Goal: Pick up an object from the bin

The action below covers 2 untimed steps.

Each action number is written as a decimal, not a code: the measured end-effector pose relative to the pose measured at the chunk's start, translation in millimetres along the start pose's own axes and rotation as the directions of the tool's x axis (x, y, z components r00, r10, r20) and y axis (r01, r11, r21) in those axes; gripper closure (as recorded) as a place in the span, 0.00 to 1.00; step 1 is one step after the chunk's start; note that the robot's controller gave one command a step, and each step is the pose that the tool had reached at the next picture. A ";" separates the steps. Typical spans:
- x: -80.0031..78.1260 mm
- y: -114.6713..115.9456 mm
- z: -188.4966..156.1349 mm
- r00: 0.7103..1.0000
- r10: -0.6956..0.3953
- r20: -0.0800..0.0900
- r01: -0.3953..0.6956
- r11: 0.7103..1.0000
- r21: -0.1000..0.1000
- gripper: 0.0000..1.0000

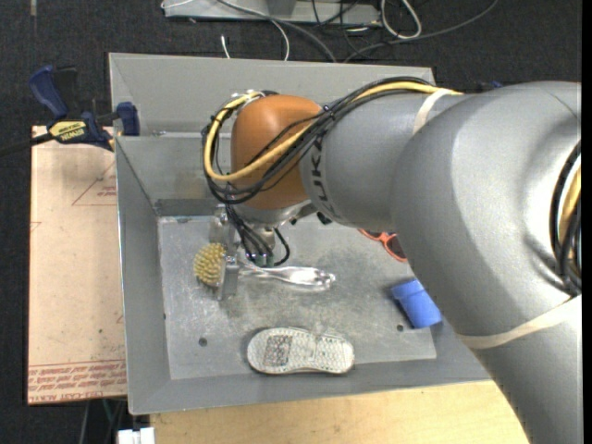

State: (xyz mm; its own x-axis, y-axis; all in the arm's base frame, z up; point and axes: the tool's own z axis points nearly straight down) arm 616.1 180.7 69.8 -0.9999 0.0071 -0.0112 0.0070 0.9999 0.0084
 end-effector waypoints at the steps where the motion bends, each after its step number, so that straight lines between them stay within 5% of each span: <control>1: 2.3 0.9 -1.2 1.000 0.016 0.002 -0.016 1.000 0.000 1.00; 2: 2.3 1.0 -1.2 1.000 0.016 0.002 -0.016 1.000 0.000 1.00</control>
Offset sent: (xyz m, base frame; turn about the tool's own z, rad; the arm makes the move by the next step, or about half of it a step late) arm 0.0000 0.0000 0.0000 0.0000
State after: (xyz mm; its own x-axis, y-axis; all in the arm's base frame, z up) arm 613.8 181.6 71.0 -0.9997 0.0231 -0.0128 0.0230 0.9997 0.0091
